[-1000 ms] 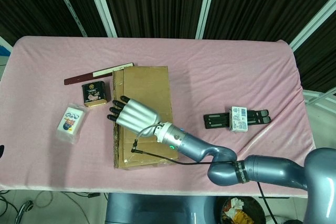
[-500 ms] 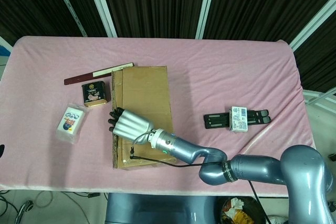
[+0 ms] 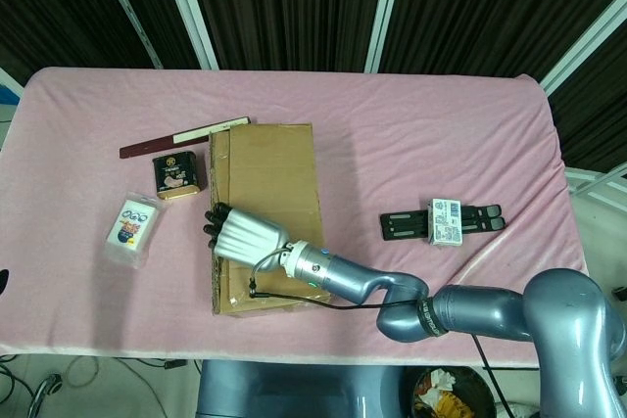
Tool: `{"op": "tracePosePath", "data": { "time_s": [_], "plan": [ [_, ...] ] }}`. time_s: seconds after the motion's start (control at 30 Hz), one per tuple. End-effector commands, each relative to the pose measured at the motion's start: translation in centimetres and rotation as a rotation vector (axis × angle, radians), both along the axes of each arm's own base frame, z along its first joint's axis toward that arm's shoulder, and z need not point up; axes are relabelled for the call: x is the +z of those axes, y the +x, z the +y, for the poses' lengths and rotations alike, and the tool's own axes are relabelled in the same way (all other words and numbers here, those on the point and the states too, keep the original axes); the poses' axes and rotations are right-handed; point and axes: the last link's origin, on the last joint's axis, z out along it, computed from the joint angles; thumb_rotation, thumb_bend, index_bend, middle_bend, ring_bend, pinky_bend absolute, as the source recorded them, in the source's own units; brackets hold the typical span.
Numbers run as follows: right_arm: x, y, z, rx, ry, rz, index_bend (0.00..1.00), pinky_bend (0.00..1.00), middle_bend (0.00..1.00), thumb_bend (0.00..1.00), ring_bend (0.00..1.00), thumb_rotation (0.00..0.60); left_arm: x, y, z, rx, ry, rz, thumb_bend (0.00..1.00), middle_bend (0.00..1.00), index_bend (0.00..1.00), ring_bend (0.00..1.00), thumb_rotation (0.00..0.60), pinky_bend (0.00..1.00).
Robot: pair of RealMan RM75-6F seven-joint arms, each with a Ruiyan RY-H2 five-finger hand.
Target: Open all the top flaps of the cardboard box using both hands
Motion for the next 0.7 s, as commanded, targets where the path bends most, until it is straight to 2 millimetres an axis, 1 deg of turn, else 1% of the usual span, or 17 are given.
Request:
{"op": "tracePosePath", "data": {
  "time_s": [0.03,0.43,0.57,0.7],
  "plan": [
    [0.2,-0.2,-0.1,-0.003,-0.010,0.008,0.51,0.28,0.35,0.88,0.21,0.600,0.0,0.0,0.0,-0.002,0.000,-0.003,0.28,0.01,0.01,0.00,0.600,0.06],
    [1.1,-1.4,-0.4,-0.026,-0.040,0.036,0.52,0.28,0.36,0.88,0.21,0.600,-0.1,-0.1,-0.1,-0.003,-0.003,-0.004,0.28,0.01,0.01,0.00,0.600,0.06],
    [1.5,-1.8,-0.5,0.012,-0.080,0.072,0.52,0.28,0.36,0.88,0.21,0.600,-0.1,-0.1,-0.2,-0.002,-0.004,-0.005,0.28,0.01,0.01,0.00,0.600,0.06],
    [2.2,-1.5,-0.5,0.040,-0.102,0.084,0.53,0.28,0.36,0.88,0.21,0.600,-0.1,-0.1,-0.1,0.001,-0.007,-0.007,0.28,0.01,0.01,0.00,0.600,0.06]
  ]
}}
